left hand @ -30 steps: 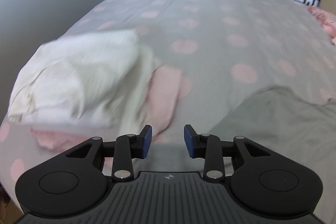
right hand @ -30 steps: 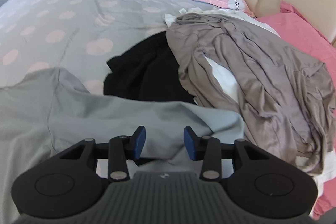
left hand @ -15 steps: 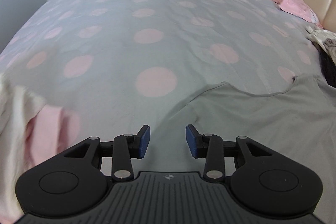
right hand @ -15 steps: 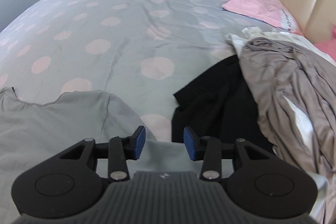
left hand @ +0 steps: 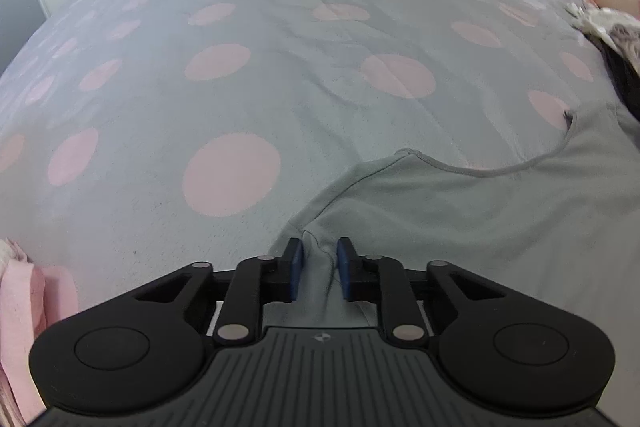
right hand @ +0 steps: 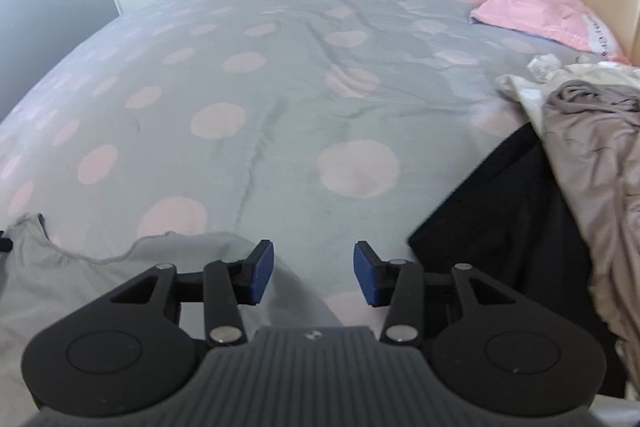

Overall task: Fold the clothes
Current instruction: 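Grasp the shirt hem with both grippers and pull it taut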

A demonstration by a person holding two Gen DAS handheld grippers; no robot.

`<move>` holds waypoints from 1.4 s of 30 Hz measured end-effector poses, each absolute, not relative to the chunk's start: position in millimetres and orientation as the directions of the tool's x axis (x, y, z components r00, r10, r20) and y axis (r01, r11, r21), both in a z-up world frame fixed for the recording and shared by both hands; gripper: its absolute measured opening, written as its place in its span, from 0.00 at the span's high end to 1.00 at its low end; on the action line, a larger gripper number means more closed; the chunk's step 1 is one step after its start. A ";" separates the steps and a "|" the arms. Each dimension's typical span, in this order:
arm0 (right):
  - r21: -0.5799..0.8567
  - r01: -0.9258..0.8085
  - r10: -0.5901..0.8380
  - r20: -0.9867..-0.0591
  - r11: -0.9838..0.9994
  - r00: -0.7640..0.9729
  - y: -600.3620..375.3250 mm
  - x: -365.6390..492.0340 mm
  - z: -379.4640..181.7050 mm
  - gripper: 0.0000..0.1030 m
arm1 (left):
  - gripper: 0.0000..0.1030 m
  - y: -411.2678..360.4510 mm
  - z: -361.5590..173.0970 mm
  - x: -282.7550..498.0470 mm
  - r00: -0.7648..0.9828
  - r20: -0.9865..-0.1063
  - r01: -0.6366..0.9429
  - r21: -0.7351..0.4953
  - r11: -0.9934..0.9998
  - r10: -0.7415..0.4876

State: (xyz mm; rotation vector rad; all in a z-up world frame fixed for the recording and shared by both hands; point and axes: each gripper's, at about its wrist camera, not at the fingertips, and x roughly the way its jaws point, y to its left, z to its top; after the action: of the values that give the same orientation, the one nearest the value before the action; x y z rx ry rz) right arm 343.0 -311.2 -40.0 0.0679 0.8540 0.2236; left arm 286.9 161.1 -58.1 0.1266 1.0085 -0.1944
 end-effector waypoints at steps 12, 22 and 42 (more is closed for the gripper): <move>0.232 -0.200 0.303 -0.807 0.952 0.507 -296.3 360.5 -60.0 0.74 | 0.96 175.4 -44.7 294.2 0.498 -0.864 0.142 -0.009 0.990 -0.079; 0.355 -0.046 0.317 -0.759 0.934 0.568 -323.6 364.3 -54.7 0.56 | 0.44 196.4 -35.1 295.1 0.593 -0.798 0.047 -0.101 0.994 -0.109; 0.160 -0.221 0.263 -0.758 0.962 0.597 -274.1 366.9 -58.9 0.91 | 0.93 167.1 -47.5 298.3 0.615 -0.786 0.112 0.002 0.994 -0.068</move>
State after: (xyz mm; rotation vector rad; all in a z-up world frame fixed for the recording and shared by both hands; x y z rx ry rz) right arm 366.9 -274.1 -58.9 0.0515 0.8878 0.2809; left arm 298.3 167.1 -47.5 0.0526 0.9029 -0.1034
